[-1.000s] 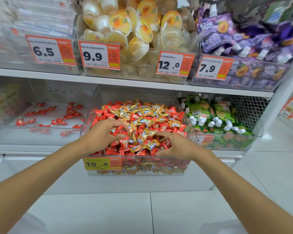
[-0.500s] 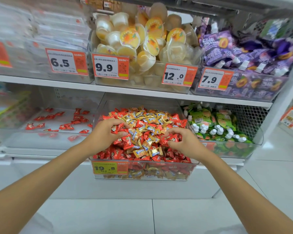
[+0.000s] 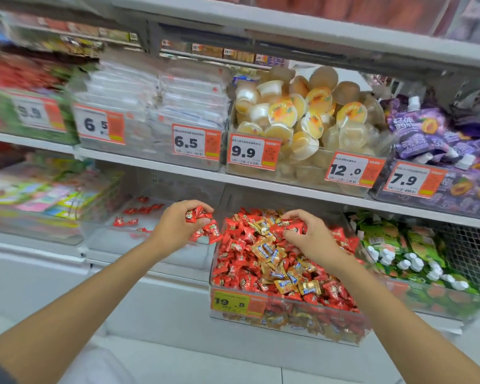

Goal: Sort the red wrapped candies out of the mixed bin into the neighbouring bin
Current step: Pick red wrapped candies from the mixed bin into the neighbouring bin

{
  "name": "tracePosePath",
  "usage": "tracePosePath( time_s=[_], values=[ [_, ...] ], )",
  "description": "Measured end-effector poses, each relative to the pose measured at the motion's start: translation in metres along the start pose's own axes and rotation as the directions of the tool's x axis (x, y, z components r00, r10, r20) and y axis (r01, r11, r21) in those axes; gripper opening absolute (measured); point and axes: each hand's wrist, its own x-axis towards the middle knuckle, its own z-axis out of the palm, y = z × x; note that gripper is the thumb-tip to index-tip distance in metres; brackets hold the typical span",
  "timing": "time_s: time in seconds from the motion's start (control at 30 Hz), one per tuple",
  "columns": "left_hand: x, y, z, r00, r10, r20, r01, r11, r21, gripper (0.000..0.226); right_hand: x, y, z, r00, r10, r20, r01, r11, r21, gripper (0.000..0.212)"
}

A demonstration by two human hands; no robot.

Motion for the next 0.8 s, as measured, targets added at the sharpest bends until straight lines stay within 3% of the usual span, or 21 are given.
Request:
tracePosePath(
  time_s=[0.17, 0.3, 0.4, 0.57, 0.7, 0.8],
  values=[
    [0.018, -0.055, -0.045, 0.989, -0.061, -0.136, 0.069, 0.996, 0.057, 0.024, 0.058, -0.034, 0.071, 0.993, -0.101, 0.056, 0.098, 0.993, 0.060, 0.024],
    [0.040, -0.112, -0.080, 0.963, -0.138, -0.232, 0.164, 0.981, 0.100, 0.024, 0.111, -0.056, 0.136, 0.956, -0.219, 0.195, 0.240, 0.967, -0.091, 0.024],
    [0.057, -0.146, -0.093, 0.947, -0.164, -0.277, 0.215, 0.963, 0.163, 0.022, 0.149, -0.061, 0.174, 0.935, -0.220, 0.277, 0.288, 0.928, -0.237, 0.032],
    [0.077, -0.178, -0.093, 0.959, -0.280, -0.035, 0.277, 0.906, 0.320, 0.085, 0.186, -0.050, 0.202, 0.881, -0.053, 0.471, 0.253, 0.892, -0.374, 0.082],
    [0.070, -0.184, -0.092, 0.947, -0.320, 0.025, 0.283, 0.868, 0.409, 0.063, 0.185, -0.049, 0.196, 0.870, -0.123, 0.477, 0.352, 0.832, -0.428, 0.073],
    [0.052, -0.167, -0.088, 0.964, -0.266, 0.028, 0.238, 0.901, 0.361, 0.037, 0.165, -0.046, 0.173, 0.888, -0.269, 0.372, 0.428, 0.779, -0.458, 0.046]
  ],
)
